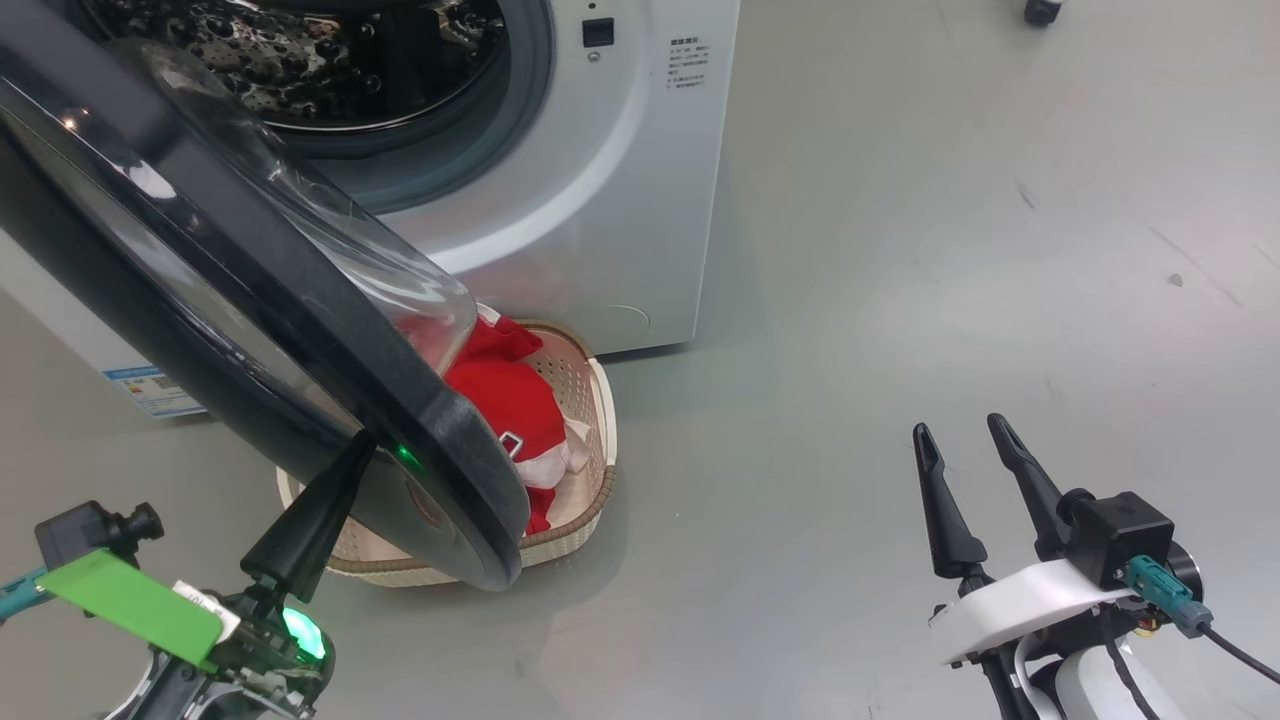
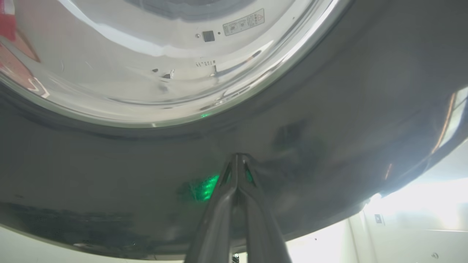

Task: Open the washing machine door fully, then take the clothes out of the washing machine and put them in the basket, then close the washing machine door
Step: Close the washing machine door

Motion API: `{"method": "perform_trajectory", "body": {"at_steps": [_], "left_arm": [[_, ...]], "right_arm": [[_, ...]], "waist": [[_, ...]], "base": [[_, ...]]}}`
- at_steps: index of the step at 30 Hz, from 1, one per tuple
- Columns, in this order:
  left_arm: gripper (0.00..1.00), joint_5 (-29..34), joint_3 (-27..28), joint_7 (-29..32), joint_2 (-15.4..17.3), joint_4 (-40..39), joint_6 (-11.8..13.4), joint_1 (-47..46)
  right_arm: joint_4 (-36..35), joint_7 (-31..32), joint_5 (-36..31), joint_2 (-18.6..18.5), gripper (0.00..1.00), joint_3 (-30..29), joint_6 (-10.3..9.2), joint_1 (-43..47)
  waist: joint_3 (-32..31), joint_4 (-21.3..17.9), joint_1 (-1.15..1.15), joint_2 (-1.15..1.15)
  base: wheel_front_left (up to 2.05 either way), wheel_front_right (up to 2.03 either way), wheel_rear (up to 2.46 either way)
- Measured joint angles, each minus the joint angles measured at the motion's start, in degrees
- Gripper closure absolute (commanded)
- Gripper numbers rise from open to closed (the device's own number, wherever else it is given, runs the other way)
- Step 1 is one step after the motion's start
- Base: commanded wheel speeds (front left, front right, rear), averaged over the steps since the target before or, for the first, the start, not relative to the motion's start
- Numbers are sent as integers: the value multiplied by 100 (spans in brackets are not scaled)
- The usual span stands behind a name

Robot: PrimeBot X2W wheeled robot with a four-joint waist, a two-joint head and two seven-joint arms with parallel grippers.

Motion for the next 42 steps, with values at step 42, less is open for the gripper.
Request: {"method": "perform_trajectory", "body": {"at_steps": [42], "left_arm": [[100, -103, 138, -379, -68, 1801, 1, -2354]], "right_arm": [[177, -207, 63, 177, 0, -70, 58, -353]], "waist": [[494, -746, 0, 0]], "base": [[0, 0, 0]]}}
